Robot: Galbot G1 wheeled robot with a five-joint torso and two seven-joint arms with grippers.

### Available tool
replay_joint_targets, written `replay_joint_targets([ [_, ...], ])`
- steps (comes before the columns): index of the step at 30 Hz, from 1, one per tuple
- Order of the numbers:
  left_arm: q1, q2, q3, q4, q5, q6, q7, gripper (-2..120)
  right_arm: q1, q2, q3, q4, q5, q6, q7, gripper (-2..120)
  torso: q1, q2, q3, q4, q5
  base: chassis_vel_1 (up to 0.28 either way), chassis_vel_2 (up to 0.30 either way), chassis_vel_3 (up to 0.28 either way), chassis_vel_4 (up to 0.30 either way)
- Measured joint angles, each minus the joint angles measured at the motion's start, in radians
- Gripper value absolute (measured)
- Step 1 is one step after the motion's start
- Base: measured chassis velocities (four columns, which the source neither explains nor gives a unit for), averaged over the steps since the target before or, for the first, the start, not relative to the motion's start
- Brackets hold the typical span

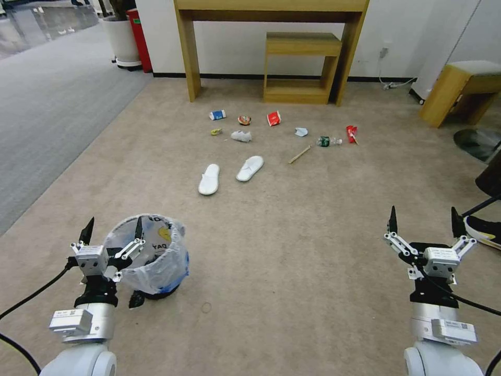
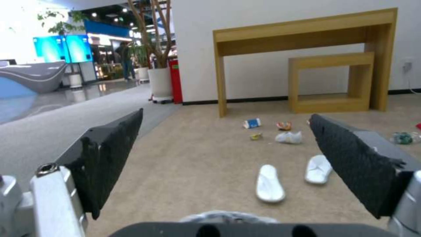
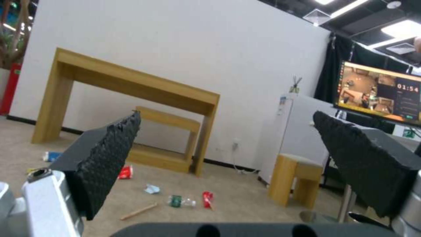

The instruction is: Pick up the trash bin and place the garbage on the floor into it.

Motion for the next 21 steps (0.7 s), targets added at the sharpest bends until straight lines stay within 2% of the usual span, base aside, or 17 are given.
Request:
replay_joint_targets([
  [8, 0.000, -0.003, 0.005, 0.003, 0.008, -0.002, 0.001, 100, 0.003, -0.002, 0.001, -0.002, 0.003, 0.002, -0.002, 100, 0.000, 0.000, 0.000, -0.0001, -0.0002, 0.259, 0.258, -0.254, -0.266],
  [15, 0.001, -0.005, 0.005, 0.000, 0.012, -0.003, 0.001, 100, 0.005, -0.003, 0.000, -0.003, 0.005, 0.005, -0.002, 100, 0.000, 0.000, 0.000, 0.0000, 0.0003, 0.337, 0.310, -0.324, -0.316],
  [18, 0.003, -0.006, 0.005, -0.002, 0.015, -0.003, 0.001, 100, 0.006, -0.005, 0.000, -0.003, 0.007, 0.011, -0.001, 100, 0.000, 0.000, 0.000, 0.0001, -0.0009, 0.349, 0.354, -0.358, -0.363],
  [21, 0.006, -0.008, 0.005, -0.005, 0.019, -0.003, 0.001, 100, 0.006, -0.007, -0.002, -0.004, 0.014, 0.019, -0.001, 100, 0.000, 0.000, 0.000, 0.0001, -0.0001, 0.315, 0.323, -0.289, -0.295],
])
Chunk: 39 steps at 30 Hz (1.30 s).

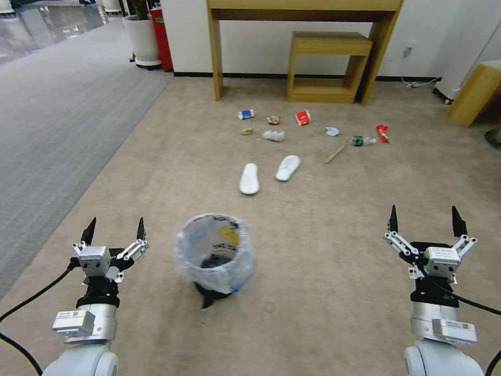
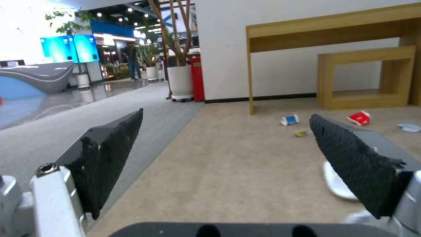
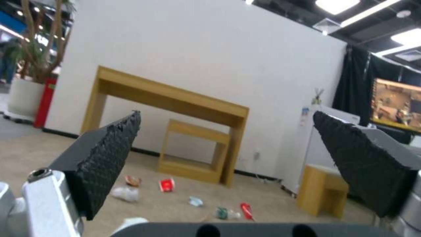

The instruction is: Pick up the trash bin and place the garbage on the floor into it.

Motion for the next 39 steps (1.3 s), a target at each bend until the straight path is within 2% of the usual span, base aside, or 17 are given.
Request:
replay_joint_targets([
  [4, 0.005, -0.003, 0.000, -0.004, 0.004, -0.001, -0.001, 100, 0.001, -0.003, 0.000, -0.002, 0.003, 0.015, -0.008, 100, 0.000, 0.000, 0.000, 0.0002, -0.0003, 0.180, 0.185, -0.156, -0.192],
  [8, 0.009, -0.006, 0.001, -0.008, 0.007, -0.003, 0.000, 100, -0.002, -0.005, 0.003, -0.002, 0.002, 0.015, -0.008, 100, 0.000, 0.000, 0.000, 0.0000, 0.0006, -0.010, 0.017, -0.014, 0.015],
  [22, 0.020, -0.004, -0.003, -0.025, 0.013, -0.004, 0.002, 100, 0.005, -0.012, -0.006, -0.008, 0.012, 0.014, -0.006, 100, 0.000, 0.000, 0.000, 0.0000, -0.0001, -0.034, -0.005, 0.026, 0.005],
  [39, 0.013, -0.005, 0.005, -0.028, 0.028, 0.003, 0.005, 100, 0.017, -0.029, -0.005, -0.014, 0.037, 0.016, 0.000, 100, 0.000, 0.000, 0.000, 0.0001, 0.0000, -0.180, 0.178, 0.175, -0.173],
])
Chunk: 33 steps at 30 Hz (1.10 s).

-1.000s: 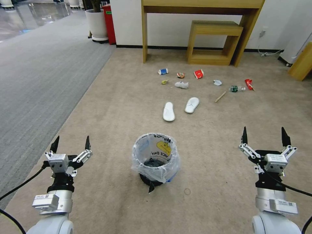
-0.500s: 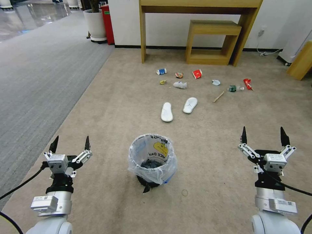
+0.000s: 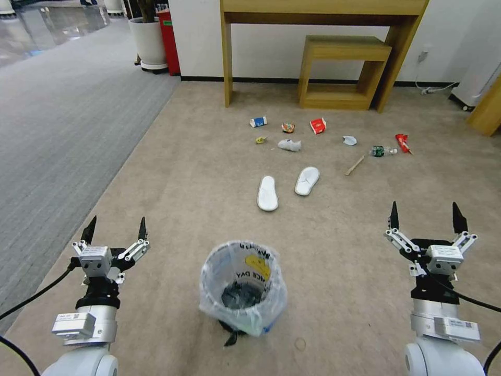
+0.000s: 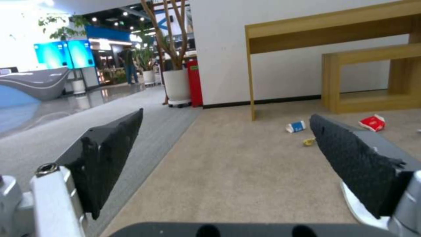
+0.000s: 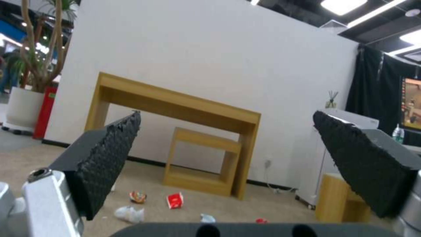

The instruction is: Pick up the trash bin and place the garbage on the floor into it.

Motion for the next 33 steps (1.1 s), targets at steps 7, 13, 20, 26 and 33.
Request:
replay_joint_targets([
  [7, 0.001, 0.000, 0.002, 0.007, -0.001, 0.000, 0.000, 100, 0.001, 0.002, -0.002, -0.003, -0.002, 0.001, 0.000, 100, 0.000, 0.000, 0.000, -0.0001, 0.0002, -0.032, 0.048, 0.038, -0.053],
  [13, 0.007, -0.003, 0.017, 0.010, 0.006, 0.000, 0.000, 100, -0.002, 0.001, -0.002, -0.003, -0.004, 0.003, 0.004, 100, 0.000, 0.000, 0.000, -0.0001, 0.0001, 0.000, 0.000, 0.000, 0.000],
  [20, 0.044, 0.040, 0.118, -0.059, -0.084, 0.217, -0.077, 100, -0.006, 0.000, 0.000, 0.004, -0.023, -0.020, 0.019, 100, 0.000, 0.000, 0.000, -0.0001, 0.0001, 0.000, 0.000, 0.000, 0.000],
  [26, 0.064, 0.129, 0.217, -0.111, -0.290, 0.450, -0.182, 100, -0.006, -0.004, 0.000, 0.009, -0.024, -0.028, 0.022, 100, 0.000, 0.000, 0.000, -0.0002, 0.0002, 0.000, 0.000, 0.000, 0.000],
  [33, 0.019, 0.233, 0.318, -0.102, -0.446, 0.654, -0.258, 100, 0.010, -0.026, -0.008, 0.003, -0.024, -0.031, 0.022, 100, 0.000, 0.000, 0.000, -0.0001, 0.0000, 0.000, 0.000, 0.000, 0.000],
])
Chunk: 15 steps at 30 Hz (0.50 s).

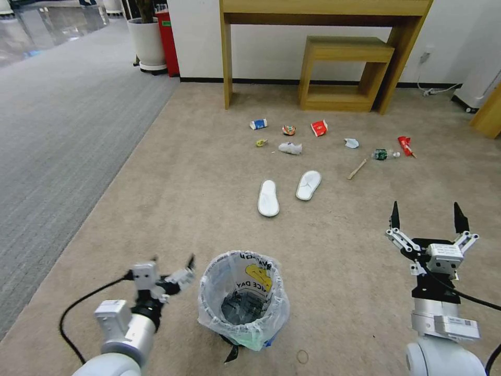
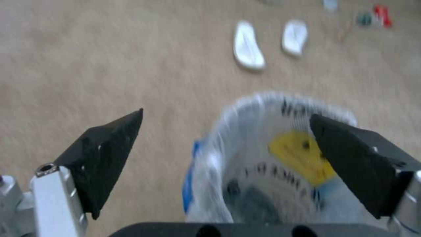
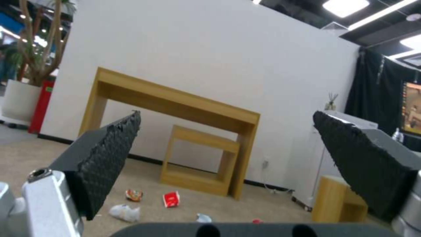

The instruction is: Pick up the trash bin and place the garbage on the floor into it.

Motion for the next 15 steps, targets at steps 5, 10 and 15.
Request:
replay_joint_targets([
  [5, -0.045, 0.053, 0.065, 0.063, -0.010, 0.044, -0.014, 100, 0.020, -0.020, -0.012, -0.013, -0.002, -0.007, -0.002, 100, 0.000, 0.000, 0.000, 0.0000, 0.0000, 0.000, 0.000, 0.000, 0.000],
  [10, -0.075, 0.067, 0.083, 0.116, 0.012, 0.047, -0.008, 100, 0.026, -0.023, -0.021, -0.027, -0.008, -0.007, -0.004, 100, 0.000, 0.000, 0.000, 0.0000, 0.0000, 0.000, 0.000, 0.000, 0.000],
  [15, -0.111, 0.077, 0.088, 0.170, 0.027, 0.047, -0.001, 100, 0.033, -0.022, -0.027, -0.049, -0.017, -0.005, -0.005, 100, 0.000, 0.000, 0.000, 0.0001, 0.0000, 0.000, 0.000, 0.000, 0.000],
])
